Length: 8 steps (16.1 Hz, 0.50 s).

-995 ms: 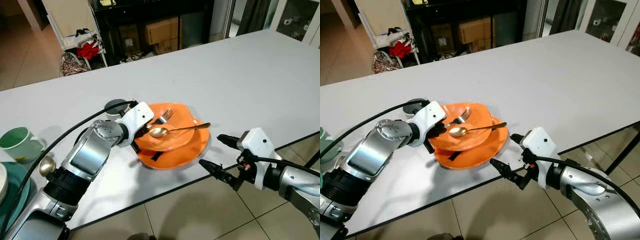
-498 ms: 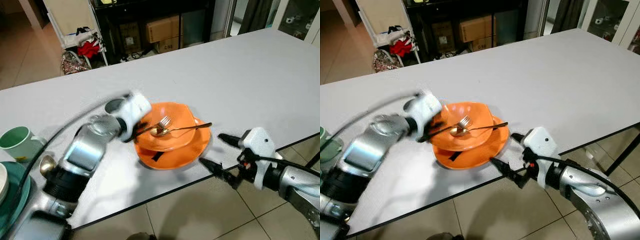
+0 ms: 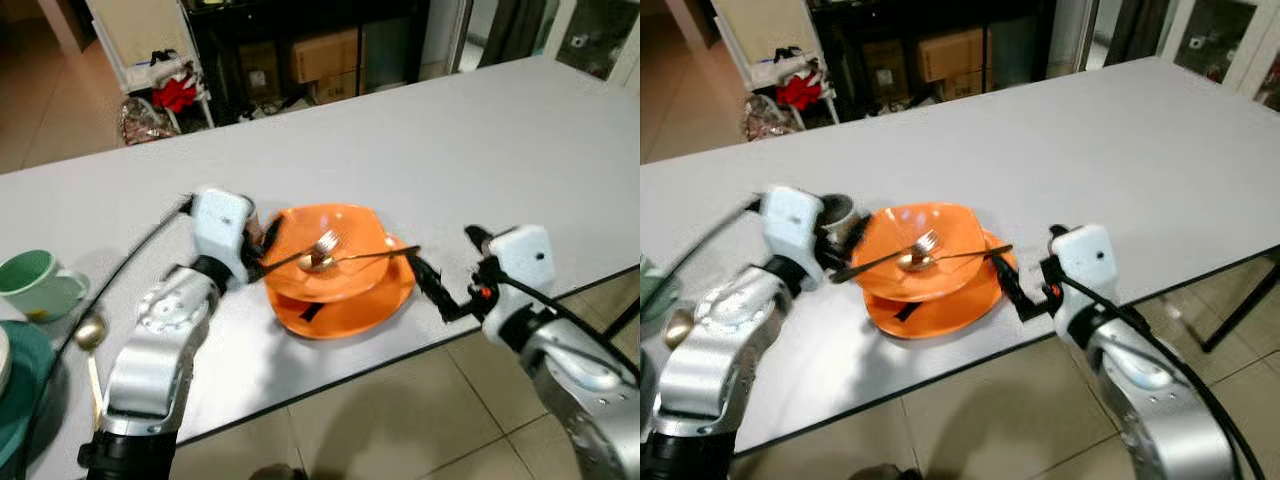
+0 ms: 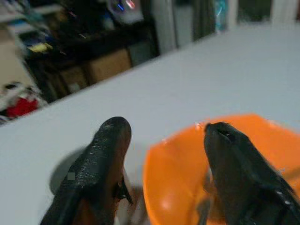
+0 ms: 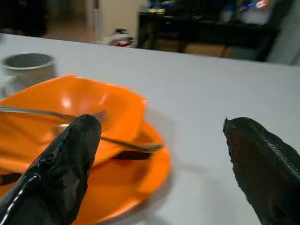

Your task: Setting the table

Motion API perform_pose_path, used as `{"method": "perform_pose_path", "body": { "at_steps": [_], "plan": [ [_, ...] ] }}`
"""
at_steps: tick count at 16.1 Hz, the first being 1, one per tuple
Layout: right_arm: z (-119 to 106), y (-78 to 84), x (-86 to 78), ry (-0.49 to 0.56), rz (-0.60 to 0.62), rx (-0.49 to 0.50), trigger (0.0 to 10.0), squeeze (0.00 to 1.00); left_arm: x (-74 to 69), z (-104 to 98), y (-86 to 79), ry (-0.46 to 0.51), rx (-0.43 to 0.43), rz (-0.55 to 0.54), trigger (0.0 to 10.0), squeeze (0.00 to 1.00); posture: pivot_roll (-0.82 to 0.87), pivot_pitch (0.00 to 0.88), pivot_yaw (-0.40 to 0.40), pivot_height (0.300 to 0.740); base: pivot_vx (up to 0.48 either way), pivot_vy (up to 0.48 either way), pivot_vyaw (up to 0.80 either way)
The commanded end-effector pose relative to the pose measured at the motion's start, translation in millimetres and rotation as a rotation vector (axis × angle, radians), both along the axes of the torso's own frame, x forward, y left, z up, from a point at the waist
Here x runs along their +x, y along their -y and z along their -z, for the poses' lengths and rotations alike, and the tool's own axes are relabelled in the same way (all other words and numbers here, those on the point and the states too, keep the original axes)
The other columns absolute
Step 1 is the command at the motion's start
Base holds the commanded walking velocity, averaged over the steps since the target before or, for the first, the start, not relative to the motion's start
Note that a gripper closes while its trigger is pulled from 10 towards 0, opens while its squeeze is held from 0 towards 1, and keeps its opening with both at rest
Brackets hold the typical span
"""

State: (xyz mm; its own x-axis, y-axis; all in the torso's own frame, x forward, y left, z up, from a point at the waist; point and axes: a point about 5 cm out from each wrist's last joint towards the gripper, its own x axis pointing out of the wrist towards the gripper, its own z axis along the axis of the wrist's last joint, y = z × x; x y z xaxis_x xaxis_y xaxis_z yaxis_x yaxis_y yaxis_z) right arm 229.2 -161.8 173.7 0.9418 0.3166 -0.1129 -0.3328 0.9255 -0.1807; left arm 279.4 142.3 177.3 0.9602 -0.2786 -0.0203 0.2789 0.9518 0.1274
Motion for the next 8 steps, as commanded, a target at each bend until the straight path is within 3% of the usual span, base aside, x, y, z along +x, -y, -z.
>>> {"method": "perform_pose_path", "body": {
  "at_steps": [1, 5, 8],
  "plan": [
    [1, 5.8, 4.9, 0.031, 0.059, -0.05, 10.0, 0.0, -2.2, -2, 1.4, 0.021, -0.002, -0.034, 10.0, 1.0, 0.04, 0.0, 0.07, 0.74, 0.0, -0.48, 0.0],
    [5, 19.8, 13.2, 0.037, 0.186, 0.024, 10.0, 0.0, -4.0, -2, 4.2, 0.029, -0.005, -0.072, 10.0, 1.0, 0.05, 0.0, 0.049, 0.74, 0.0, -0.48, 0.0],
    [6, 20.5, 9.3, 0.042, 0.198, 0.03, 10.0, 0.0, -2.4, 1, 6.6, 0.028, -0.01, -0.078, 10.0, 1.0, 0.03, 0.0, 0.063, 0.74, 0.0, -0.48, 0.0]
  ]
}}
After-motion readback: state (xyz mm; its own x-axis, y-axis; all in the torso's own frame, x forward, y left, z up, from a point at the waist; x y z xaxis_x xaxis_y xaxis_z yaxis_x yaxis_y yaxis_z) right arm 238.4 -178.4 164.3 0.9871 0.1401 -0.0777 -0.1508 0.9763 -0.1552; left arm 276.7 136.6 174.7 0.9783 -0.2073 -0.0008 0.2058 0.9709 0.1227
